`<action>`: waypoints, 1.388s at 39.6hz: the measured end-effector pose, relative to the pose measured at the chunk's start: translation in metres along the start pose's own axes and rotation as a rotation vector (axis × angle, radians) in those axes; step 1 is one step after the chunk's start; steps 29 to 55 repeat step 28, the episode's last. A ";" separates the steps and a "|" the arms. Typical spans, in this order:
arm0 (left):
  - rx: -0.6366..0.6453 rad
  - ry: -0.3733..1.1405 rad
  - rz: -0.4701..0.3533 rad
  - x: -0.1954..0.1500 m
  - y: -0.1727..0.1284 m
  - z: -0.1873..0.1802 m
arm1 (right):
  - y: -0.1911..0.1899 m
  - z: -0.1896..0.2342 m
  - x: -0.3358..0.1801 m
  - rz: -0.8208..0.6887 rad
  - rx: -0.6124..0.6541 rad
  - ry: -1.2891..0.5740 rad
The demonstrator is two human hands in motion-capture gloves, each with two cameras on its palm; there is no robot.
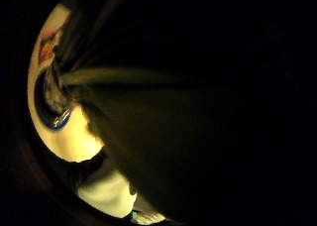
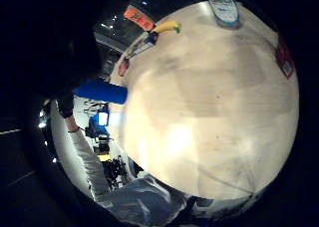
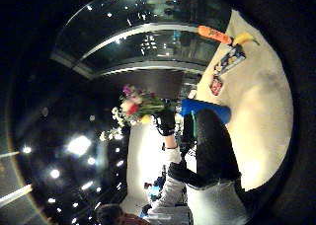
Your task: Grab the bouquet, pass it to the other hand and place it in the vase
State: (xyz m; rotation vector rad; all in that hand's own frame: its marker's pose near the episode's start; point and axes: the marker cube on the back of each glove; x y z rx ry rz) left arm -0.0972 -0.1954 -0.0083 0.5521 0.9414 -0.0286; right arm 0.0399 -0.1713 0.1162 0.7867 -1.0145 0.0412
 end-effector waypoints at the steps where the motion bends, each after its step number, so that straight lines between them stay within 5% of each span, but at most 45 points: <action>1: -0.070 -0.026 -0.080 -0.008 0.018 0.000 | 0.004 -0.001 0.003 0.007 -0.025 -0.007; 4: -0.129 -0.083 -0.201 -0.048 0.052 0.005 | 0.025 -0.006 0.006 0.141 -0.162 -0.050; 7: -0.122 -0.036 -0.124 -0.065 0.065 0.008 | 0.044 -0.014 0.002 0.291 -0.272 -0.139; 11: -0.170 0.039 -0.108 -0.057 0.077 0.006 | 0.047 -0.024 0.013 0.331 -0.262 -0.107; 16: -0.191 -0.005 -0.262 -0.058 0.083 0.000 | 0.047 -0.035 0.028 0.301 -0.223 -0.038; 20: -0.155 -0.044 -0.150 -0.064 0.076 -0.004 | 0.050 -0.031 0.038 0.272 -0.217 -0.033; 24: -0.223 0.049 -0.197 -0.047 0.088 -0.013 | 0.063 -0.017 0.047 0.368 -0.278 -0.045; 28: -0.187 0.028 -0.059 -0.045 0.081 -0.028 | 0.070 -0.003 0.058 0.385 -0.301 -0.071; 55: -0.187 0.028 -0.059 -0.045 0.081 -0.028 | 0.070 -0.003 0.058 0.385 -0.301 -0.071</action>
